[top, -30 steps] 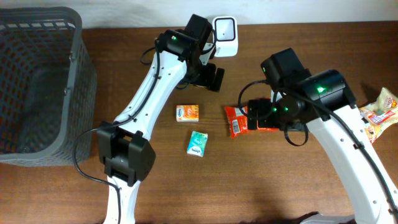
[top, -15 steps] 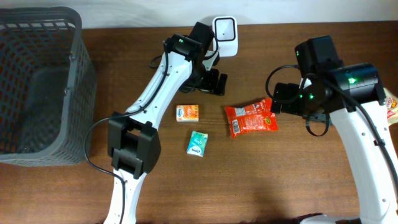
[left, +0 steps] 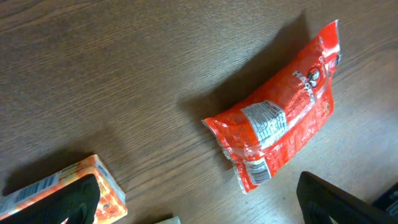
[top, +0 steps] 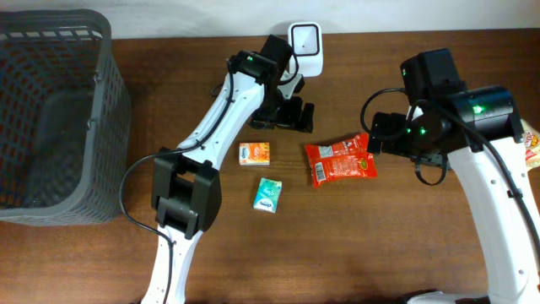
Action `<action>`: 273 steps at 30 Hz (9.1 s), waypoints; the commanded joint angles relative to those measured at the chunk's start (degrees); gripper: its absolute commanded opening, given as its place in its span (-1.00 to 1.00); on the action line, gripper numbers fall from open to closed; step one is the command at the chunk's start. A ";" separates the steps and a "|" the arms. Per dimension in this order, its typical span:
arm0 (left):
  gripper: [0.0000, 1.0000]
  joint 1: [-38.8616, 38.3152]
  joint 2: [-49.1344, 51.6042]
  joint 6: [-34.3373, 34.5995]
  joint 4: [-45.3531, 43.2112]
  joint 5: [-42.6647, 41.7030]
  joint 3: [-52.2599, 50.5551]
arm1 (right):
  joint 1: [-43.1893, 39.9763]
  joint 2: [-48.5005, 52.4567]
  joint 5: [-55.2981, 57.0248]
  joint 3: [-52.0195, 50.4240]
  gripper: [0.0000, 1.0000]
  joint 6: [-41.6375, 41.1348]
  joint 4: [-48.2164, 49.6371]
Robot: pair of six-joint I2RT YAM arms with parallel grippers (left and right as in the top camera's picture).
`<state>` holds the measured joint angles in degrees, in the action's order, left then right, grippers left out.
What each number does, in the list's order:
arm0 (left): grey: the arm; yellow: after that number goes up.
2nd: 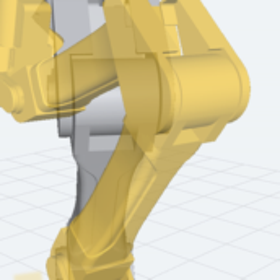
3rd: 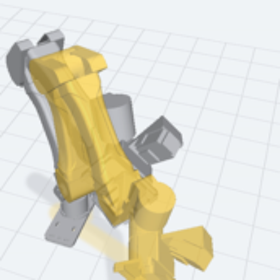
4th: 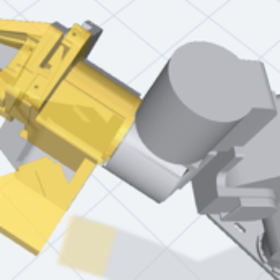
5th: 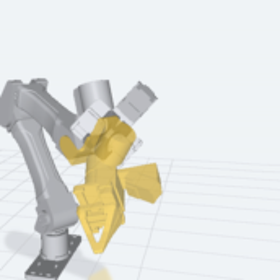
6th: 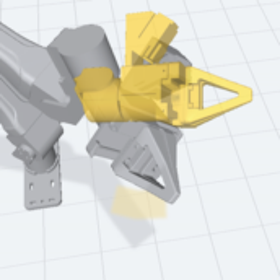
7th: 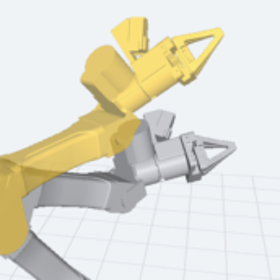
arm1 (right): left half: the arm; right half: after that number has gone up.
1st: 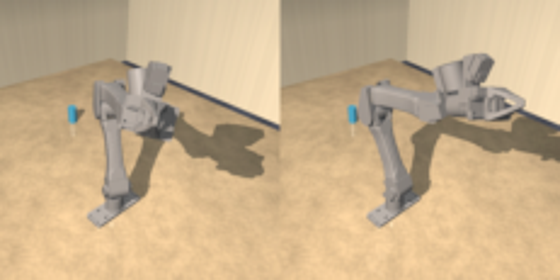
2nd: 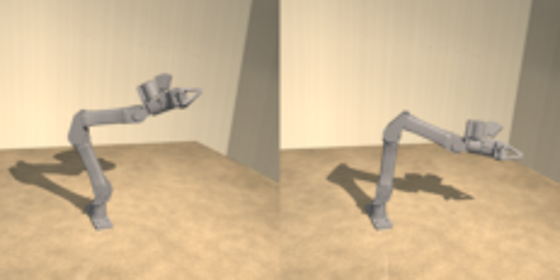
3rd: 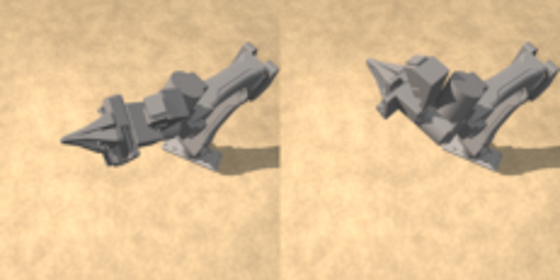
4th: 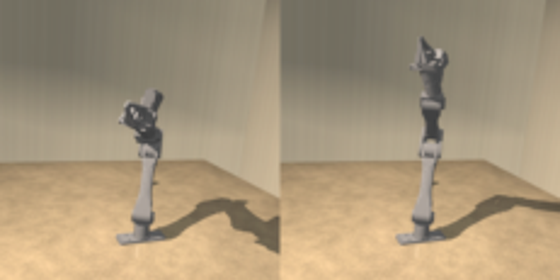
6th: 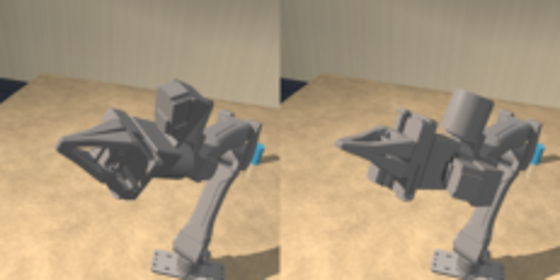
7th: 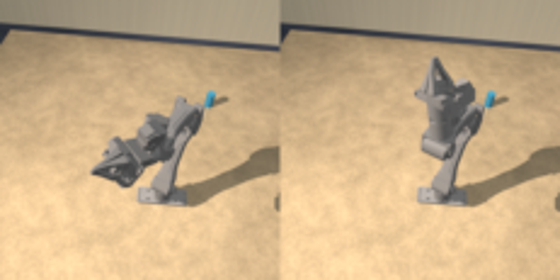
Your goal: Scan the item barcode
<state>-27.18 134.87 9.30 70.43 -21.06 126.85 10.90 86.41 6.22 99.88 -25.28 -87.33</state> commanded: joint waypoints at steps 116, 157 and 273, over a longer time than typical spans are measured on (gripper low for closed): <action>-0.83 -16.28 17.66 7.45 14.29 55.78 24.06 | -1.60 1.29 4.90 1.73 0.97 -0.07 2.23; 0.99 10.21 8.57 6.95 26.29 35.47 37.33 | 8.33 35.76 -15.96 10.14 0.81 -16.17 30.29; 0.98 18.08 8.57 10.82 23.50 27.85 25.00 | -19.12 36.70 32.81 35.06 -0.92 -13.86 15.74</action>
<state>-8.93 143.90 19.55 93.82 7.81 152.07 -2.48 123.17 38.37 134.67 -24.40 -66.46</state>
